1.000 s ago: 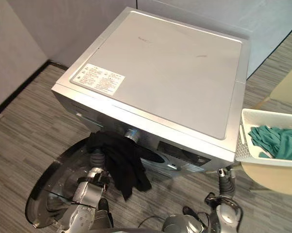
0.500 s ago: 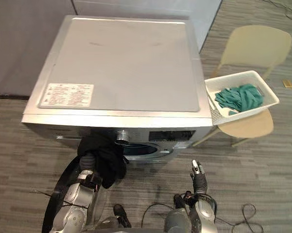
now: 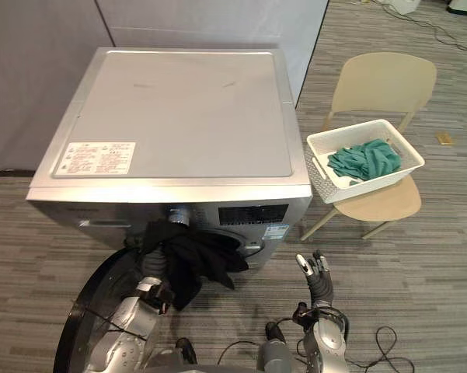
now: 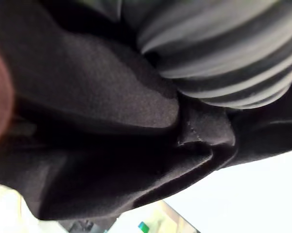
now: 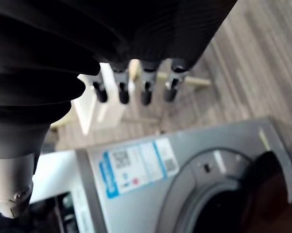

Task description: Pick up the laundry basket with both hands and put the clothes into the washing machine.

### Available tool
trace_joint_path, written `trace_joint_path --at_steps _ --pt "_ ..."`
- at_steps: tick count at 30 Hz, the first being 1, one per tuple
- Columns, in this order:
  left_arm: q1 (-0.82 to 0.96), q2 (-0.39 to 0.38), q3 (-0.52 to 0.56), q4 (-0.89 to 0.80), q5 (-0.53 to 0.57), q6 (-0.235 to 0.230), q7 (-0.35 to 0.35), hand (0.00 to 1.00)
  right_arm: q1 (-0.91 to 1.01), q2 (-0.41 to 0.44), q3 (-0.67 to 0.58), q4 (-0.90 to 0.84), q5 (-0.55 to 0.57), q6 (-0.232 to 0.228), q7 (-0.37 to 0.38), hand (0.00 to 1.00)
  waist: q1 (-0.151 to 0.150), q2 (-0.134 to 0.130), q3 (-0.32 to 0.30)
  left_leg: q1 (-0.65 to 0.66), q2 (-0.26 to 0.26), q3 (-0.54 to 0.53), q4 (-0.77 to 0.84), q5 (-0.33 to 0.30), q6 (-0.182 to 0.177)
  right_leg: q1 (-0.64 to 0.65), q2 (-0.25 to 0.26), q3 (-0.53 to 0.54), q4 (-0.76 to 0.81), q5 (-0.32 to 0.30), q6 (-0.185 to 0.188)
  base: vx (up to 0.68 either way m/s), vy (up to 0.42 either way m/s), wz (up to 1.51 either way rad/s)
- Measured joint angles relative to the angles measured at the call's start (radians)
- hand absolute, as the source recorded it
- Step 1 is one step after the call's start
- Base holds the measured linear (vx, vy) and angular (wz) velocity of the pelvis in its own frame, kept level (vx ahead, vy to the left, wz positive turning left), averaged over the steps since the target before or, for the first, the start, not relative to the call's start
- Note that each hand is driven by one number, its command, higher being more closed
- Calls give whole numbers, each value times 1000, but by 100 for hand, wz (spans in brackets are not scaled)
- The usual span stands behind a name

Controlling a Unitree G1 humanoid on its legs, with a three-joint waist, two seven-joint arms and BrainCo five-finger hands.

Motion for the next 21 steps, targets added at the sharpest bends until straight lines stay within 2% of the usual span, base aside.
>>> trace_joint_path --at_steps 1,3,4,7,12,15,18,21 --pt "4 -28 -12 -6 -1 0 -1 100 0 -15 2 -14 0 1 -1 0 6 18 11 -37 -4 -81 24 -8 -6 -25 8 -2 29 -43 -29 -153 -16 -1" --pt "23 -51 -31 -24 -3 2 -4 100 -7 -37 5 -42 -1 2 -1 0 10 38 10 -61 -30 -134 -23 -22 4 -79 8 7 63 -67 -30 -104 22 -1" --pt "29 -49 -41 -30 -8 4 -12 100 -3 -46 5 -67 -1 2 -2 0 7 42 15 -64 -38 -136 -69 -47 -7 -120 8 5 96 -71 -19 -106 17 6" --pt "39 -28 -52 -39 -13 11 -19 100 -2 -45 47 -87 -1 2 -4 0 12 15 51 -100 -53 -112 -54 -55 -6 -180 -1 21 141 -71 3 -122 36 -7" --pt "-13 -1 -116 -36 -27 12 -19 100 -36 -41 128 -106 1 0 -13 0 11 18 106 -223 -44 -104 77 -102 -1 -312 8 30 262 -81 24 -73 40 -11" --pt "-96 -5 -123 3 -27 10 -16 100 -63 -42 153 -141 3 -2 -31 0 27 16 137 -286 1 -81 183 -152 4 -391 42 57 335 -66 52 -11 52 -41" --pt "-250 -37 -74 114 -25 8 44 100 -94 -41 154 -196 34 -6 -60 0 31 11 169 -397 37 -80 271 -187 6 -498 73 65 392 -60 71 17 34 -28" --pt "-391 -66 1 223 -20 1 108 100 -111 -37 142 -214 46 -20 -93 0 29 4 218 -452 42 -81 318 -196 14 -550 77 68 436 -69 91 24 14 -3"
